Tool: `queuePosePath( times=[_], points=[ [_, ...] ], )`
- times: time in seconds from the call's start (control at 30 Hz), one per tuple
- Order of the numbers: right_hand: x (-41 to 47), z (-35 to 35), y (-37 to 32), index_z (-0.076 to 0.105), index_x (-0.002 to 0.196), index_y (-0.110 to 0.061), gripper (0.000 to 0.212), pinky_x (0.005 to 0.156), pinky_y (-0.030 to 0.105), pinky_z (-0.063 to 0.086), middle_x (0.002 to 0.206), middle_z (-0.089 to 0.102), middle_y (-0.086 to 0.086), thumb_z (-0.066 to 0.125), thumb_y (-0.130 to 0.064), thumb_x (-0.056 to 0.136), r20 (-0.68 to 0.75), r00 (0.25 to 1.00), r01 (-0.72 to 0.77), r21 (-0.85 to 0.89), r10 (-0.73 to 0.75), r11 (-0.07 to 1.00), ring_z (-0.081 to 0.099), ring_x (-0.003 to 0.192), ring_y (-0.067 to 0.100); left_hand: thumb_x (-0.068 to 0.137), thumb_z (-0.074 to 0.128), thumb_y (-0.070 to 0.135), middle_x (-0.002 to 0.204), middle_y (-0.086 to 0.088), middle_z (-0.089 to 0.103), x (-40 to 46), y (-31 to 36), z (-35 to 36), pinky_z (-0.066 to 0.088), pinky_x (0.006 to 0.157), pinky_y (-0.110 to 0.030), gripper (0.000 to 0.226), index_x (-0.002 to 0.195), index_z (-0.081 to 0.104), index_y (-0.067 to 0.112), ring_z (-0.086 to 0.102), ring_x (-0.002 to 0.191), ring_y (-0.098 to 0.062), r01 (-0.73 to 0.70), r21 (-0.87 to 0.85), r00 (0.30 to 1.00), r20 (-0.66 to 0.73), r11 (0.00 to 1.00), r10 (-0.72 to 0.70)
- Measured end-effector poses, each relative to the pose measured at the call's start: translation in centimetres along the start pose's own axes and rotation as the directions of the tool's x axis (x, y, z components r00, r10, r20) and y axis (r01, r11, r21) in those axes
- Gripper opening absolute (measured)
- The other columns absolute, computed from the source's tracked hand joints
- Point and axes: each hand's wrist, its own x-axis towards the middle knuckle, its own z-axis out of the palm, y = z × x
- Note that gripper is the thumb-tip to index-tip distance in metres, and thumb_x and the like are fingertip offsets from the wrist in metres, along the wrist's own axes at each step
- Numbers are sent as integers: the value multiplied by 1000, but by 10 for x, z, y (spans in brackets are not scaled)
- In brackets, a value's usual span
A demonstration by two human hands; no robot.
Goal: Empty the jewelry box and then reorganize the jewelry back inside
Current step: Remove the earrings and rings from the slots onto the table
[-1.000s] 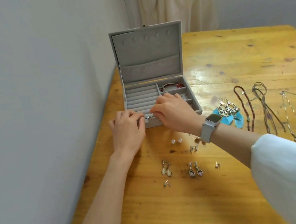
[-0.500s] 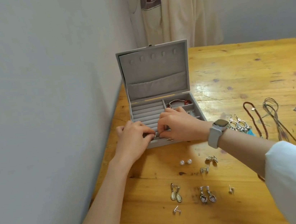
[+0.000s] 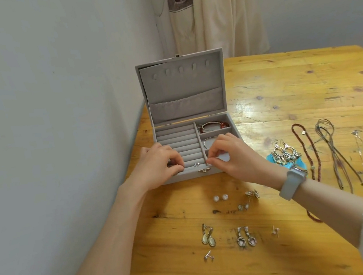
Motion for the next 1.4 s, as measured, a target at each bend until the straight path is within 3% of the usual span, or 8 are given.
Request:
queuePosePath(
  times=[0.17, 0.33, 0.47, 0.57, 0.63, 0.77, 1.0, 1.4],
  points=[
    [-13, -7, -5, 63, 78, -18, 5, 71, 20, 34, 77, 43, -10, 63, -18, 83, -24, 1000, -13, 23, 13, 1000, 41, 80, 14, 88, 57, 28, 87, 14, 51, -14, 9, 0, 30, 90, -35, 10, 79, 54, 32, 41, 88, -4, 78, -152, 995, -57, 985, -87],
    [-54, -3, -14, 68, 79, -16, 2, 70, 28, 38, 74, 44, -7, 67, -18, 80, -15, 1000, 15, 37, -14, 999, 43, 79, 15, 86, 59, 23, 84, 14, 53, -68, 48, 16, 29, 86, -24, 20, 75, 52, 37, 44, 86, 4, 81, -426, 981, -125, 901, -147],
    [-94, 2, -21, 69, 80, -21, 3, 69, 22, 30, 74, 40, -15, 68, -23, 79, 53, 997, 47, 4, -47, 999, 39, 77, 5, 82, 65, 21, 81, 16, 51, -110, 73, 42, 22, 83, -13, 25, 72, 52, 40, 40, 87, 5, 61, -419, 976, -164, 906, -141],
    [-122, 7, -22, 68, 80, -25, 6, 71, 25, 31, 74, 37, -16, 65, -30, 79, 126, 989, 80, -45, -73, 996, 33, 76, 8, 77, 65, 30, 78, 19, 43, -133, 82, 62, 20, 83, -11, 5, 74, 63, 33, 37, 87, 2, 86, -401, 963, -201, 912, -179],
    [-136, 11, -23, 67, 79, -27, 15, 71, 26, 32, 73, 36, -13, 57, -39, 80, 157, 984, 96, -80, -82, 992, 30, 75, 8, 73, 62, 33, 78, 20, 41, -143, 86, 70, 17, 83, -9, 6, 75, 68, 30, 35, 83, 0, 97, -400, 958, -210, 911, -194],
    [-152, 16, -21, 66, 79, -30, 26, 70, 22, 29, 75, 39, -9, 44, -45, 82, 207, 973, 130, -151, -97, 980, 28, 77, 6, 73, 61, 40, 82, 20, 40, -146, 91, 78, 20, 79, -23, 11, 76, 69, 33, 35, 87, -3, 75, -352, 970, -190, 933, -150],
    [-150, 20, -23, 65, 78, -33, 26, 71, 31, 23, 75, 39, -9, 42, -43, 83, 151, 982, 152, -287, -112, 946, 30, 77, 8, 73, 62, 37, 82, 14, 44, -139, 97, 82, 17, 77, -26, 10, 77, 70, 32, 34, 87, -3, 55, -316, 973, -195, 947, -122],
    [-142, 29, -24, 63, 74, -27, 28, 70, 25, 19, 72, 48, -12, 42, -46, 80, 43, 994, 109, -306, -101, 946, 32, 76, 6, 72, 63, 40, 80, 18, 47, -138, 98, 82, 22, 80, -24, 13, 79, 71, 33, 38, 87, -3, 71, -366, 957, -236, 928, -167]
  ],
)
